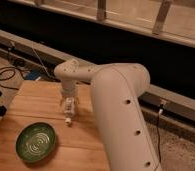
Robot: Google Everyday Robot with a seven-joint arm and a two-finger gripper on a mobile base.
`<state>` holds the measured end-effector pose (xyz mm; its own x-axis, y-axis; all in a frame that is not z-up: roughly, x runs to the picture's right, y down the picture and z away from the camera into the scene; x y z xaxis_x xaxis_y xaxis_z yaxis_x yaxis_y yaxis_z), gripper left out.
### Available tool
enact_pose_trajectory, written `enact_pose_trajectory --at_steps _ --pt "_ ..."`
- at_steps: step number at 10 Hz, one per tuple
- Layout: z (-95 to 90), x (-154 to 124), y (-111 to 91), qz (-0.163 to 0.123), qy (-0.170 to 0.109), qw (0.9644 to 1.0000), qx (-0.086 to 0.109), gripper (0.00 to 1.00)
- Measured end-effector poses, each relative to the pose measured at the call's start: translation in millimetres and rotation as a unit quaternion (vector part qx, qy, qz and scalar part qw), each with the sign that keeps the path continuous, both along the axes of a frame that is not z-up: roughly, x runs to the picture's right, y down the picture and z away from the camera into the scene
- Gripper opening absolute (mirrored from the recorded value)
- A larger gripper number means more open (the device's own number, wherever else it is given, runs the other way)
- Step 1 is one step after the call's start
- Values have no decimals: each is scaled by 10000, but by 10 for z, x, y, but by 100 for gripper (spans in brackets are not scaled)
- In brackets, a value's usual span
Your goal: Place the bottle in the ceramic bowl
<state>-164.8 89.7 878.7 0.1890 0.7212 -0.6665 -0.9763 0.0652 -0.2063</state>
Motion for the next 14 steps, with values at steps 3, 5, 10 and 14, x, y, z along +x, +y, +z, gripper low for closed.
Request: enact_pose_trajectory --at_steps 3,5,10,14 --pt "177 30 202 117 -56 9993 -351 65" --pt "193 -74 295 93 -184 9986 -481 62" --pt "-61 -227 110 -104 -749 9970 -140 15" --pt "-239 -288 19 -123 -1094 9938 137 0"
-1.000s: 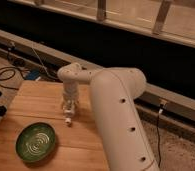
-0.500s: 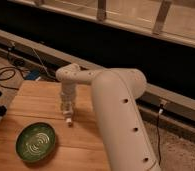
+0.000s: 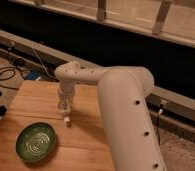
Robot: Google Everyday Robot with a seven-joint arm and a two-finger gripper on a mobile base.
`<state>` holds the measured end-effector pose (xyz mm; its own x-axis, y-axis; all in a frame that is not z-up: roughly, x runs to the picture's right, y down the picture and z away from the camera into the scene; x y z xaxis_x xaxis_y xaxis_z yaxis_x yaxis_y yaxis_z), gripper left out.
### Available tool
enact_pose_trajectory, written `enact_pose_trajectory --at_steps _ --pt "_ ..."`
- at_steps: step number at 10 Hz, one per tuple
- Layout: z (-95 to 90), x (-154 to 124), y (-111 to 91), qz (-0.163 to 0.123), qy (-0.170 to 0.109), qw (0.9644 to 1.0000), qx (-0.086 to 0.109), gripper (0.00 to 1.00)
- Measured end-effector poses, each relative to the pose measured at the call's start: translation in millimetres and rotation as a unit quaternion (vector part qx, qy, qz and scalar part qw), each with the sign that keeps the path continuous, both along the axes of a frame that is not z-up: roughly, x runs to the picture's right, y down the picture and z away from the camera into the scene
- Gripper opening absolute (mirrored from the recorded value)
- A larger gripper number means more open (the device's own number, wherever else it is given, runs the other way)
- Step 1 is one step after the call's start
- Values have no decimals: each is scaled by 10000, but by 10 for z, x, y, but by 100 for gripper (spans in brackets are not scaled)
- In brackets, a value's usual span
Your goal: Place the bottle in the ceramic bowl
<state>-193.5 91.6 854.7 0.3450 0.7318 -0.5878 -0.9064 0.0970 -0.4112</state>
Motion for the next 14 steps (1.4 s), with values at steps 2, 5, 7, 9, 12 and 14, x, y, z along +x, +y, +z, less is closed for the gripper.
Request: enact_pose_trajectory --at_steps 2,5,7,9,12,14 --pt "-338 -69 -116 -206 -168 9994 231 0" --pt "-893 -104 -91 -293 -115 9987 397 0" --pt "-1118 -222 124 -249 19 9992 303 0" --pt "-1119 -266 206 -237 19 9995 222 0" --pt "-1113 -242 198 -221 34 9995 221 0" --pt "-1115 -249 195 -222 30 9995 224 0"
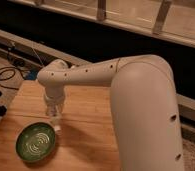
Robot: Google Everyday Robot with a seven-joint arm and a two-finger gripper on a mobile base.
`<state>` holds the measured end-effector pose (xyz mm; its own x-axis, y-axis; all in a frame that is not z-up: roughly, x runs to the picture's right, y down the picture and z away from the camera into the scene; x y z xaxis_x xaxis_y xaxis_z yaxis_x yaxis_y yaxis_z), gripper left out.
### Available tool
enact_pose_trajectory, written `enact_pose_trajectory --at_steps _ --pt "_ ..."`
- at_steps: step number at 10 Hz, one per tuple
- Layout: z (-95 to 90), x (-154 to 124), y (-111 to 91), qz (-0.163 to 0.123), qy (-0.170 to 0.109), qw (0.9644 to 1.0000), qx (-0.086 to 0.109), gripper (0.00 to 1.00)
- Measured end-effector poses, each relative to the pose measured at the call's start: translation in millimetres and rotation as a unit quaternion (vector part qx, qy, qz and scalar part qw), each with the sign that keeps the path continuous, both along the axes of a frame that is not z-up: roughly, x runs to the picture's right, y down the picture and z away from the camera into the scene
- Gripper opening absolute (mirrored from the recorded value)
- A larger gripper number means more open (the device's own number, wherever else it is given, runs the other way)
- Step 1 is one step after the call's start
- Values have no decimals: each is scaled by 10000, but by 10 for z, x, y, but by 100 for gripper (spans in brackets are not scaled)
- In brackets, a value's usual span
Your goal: Place the bottle in the ceramic bowl
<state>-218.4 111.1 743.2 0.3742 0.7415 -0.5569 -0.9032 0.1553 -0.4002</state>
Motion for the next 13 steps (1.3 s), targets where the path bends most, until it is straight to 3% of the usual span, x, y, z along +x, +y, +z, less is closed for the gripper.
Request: enact_pose_trajectory --at_steps 3,5,8,11,13 --pt "7 -12 3 -64 17 10000 0 0" --pt "-20 -201 60 -335 -46 9994 36 0" --pt "-97 -661 495 -810 -281 9962 -142 0" --pt "-79 -759 932 -1152 -289 9915 -526 2" --pt "-70 -752 976 -1216 -260 9905 -583 8"
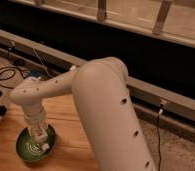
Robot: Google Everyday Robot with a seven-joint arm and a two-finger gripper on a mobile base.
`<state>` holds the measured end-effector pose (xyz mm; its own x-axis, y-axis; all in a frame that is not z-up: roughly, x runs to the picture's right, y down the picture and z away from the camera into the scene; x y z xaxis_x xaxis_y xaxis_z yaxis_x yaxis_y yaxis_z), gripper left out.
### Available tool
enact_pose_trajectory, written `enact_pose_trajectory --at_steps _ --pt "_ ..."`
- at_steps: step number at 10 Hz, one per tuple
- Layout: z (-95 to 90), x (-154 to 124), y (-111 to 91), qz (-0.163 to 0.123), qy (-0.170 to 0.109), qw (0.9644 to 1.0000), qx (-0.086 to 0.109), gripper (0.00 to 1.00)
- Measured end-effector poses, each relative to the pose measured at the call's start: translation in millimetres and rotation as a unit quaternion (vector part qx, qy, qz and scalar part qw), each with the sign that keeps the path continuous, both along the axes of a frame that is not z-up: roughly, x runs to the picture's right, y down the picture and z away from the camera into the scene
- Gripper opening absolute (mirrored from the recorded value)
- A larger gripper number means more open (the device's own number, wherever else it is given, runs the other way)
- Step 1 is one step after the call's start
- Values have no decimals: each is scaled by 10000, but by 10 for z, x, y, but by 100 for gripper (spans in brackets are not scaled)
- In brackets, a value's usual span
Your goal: Place the bottle in the ceramic bowl
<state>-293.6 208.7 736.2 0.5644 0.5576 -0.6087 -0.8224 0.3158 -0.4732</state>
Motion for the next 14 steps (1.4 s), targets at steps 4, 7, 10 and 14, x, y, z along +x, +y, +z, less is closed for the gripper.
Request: enact_pose_trajectory --at_steps 4,7,10,14 --pt "1 10 -5 -4 10 10000 0 46" --pt "6 23 -11 6 18 10000 0 75" --pt "9 26 -13 10 21 10000 1 80" --pt "8 21 -12 8 18 10000 2 80"
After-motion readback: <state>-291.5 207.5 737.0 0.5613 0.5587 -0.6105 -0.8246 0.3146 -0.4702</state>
